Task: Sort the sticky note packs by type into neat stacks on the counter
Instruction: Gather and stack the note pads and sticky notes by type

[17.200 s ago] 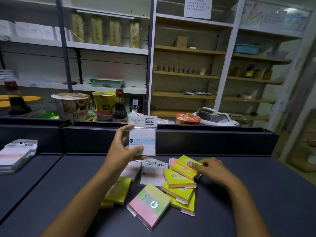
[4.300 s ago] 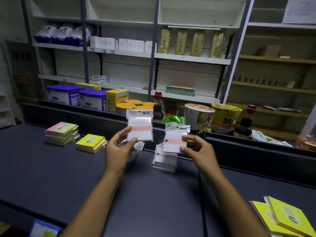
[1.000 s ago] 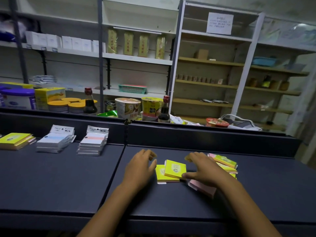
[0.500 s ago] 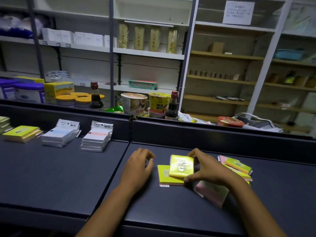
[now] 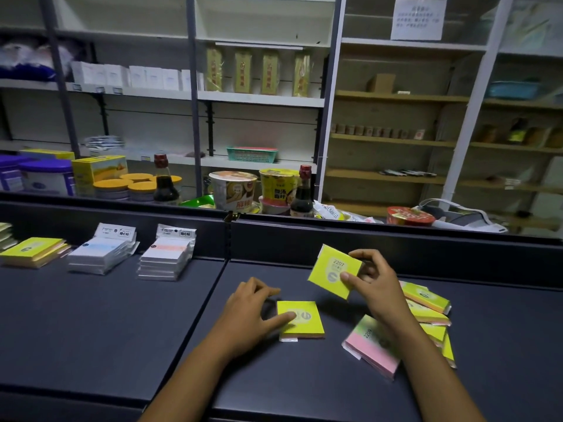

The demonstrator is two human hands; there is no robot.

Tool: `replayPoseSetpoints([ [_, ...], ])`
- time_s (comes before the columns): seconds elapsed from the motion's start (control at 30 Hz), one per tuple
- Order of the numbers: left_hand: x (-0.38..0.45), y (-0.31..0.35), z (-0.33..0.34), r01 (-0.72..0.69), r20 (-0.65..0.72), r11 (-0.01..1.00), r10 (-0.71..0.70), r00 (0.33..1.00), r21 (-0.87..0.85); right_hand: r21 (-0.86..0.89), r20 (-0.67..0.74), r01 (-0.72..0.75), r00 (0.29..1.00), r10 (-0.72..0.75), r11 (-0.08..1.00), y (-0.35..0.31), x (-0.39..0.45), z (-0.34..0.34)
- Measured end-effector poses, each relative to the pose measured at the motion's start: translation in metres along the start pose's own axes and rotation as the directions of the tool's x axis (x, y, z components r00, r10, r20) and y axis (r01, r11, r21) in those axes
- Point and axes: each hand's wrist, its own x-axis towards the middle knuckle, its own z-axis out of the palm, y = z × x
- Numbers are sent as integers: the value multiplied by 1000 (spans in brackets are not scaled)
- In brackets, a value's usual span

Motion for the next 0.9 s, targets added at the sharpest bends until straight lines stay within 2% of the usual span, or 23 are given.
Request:
replayPoseSetpoints([
  [0.13, 1, 1, 0, 10, 51, 997, -14, 999, 77, 50, -30, 22, 999, -20, 999, -1, -1, 2],
  [0.33, -2, 8, -3, 37, 22, 999, -37, 999, 10, 46, -12, 15, 1000, -15, 999, -3, -8, 5],
  [0.5, -5, 14, -7, 90, 19, 960, -88, 996, -263, 65, -24, 28, 999, -26, 997, -5, -12, 5],
  [0.63, -8, 13, -7, 54, -103, 901, -109, 989, -430, 84, -20, 41, 999, -39, 996, -6, -14, 5],
  [0.77, -10, 10, -8, 58, -179, 798, -205, 962, -600, 103, -18, 46, 999, -45, 994, -5, -16, 6],
  [0.9, -14, 10, -13, 83, -200, 658, -343, 918, -749, 117, -33, 21, 999, -18, 993, -5, -18, 6],
])
